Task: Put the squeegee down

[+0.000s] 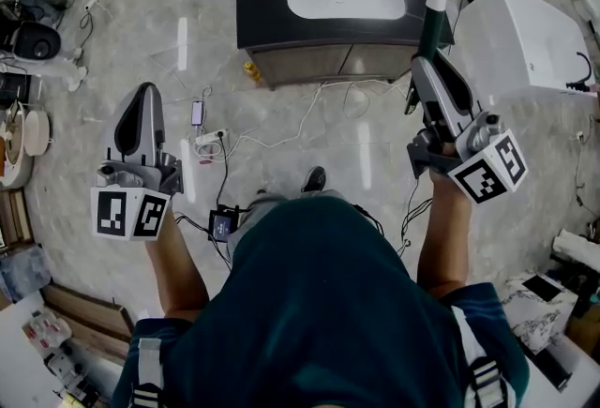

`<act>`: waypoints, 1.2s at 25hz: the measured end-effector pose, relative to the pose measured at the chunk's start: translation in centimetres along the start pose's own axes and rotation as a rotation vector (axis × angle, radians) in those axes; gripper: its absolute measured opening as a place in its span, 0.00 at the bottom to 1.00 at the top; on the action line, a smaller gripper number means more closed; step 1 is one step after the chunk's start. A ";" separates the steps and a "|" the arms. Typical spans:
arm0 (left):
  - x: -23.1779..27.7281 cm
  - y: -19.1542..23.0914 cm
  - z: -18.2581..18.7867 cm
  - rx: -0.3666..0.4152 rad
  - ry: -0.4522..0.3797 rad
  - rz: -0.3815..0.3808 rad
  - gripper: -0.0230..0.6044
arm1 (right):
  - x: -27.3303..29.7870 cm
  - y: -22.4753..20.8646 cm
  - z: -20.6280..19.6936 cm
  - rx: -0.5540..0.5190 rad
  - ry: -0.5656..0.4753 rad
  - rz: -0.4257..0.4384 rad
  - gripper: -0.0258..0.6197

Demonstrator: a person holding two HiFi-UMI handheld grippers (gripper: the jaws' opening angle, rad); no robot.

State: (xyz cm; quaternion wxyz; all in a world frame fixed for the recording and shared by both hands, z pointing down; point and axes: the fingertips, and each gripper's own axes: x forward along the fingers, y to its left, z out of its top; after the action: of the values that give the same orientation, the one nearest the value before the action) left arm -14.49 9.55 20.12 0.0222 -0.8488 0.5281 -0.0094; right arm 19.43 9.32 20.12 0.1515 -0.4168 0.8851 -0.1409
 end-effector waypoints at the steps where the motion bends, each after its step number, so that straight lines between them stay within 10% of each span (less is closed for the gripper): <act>1: 0.2 -0.1 0.0 0.000 0.001 0.004 0.04 | 0.1 -0.3 0.1 0.002 0.000 0.005 0.18; 11: 5.7 -1.3 -0.7 -0.026 -0.011 -0.059 0.04 | 1.6 -2.5 -0.3 0.016 0.018 -0.017 0.18; 30: 13.7 10.9 -0.4 -0.006 -0.057 -0.204 0.04 | 11.0 -1.5 -0.9 -0.035 -0.046 -0.160 0.18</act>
State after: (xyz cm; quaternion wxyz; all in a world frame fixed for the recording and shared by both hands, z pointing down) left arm -18.19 -7.58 19.93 0.0335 -0.8983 0.4380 0.0140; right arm 13.42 -0.07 19.82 0.1529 -0.4922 0.8474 -0.1273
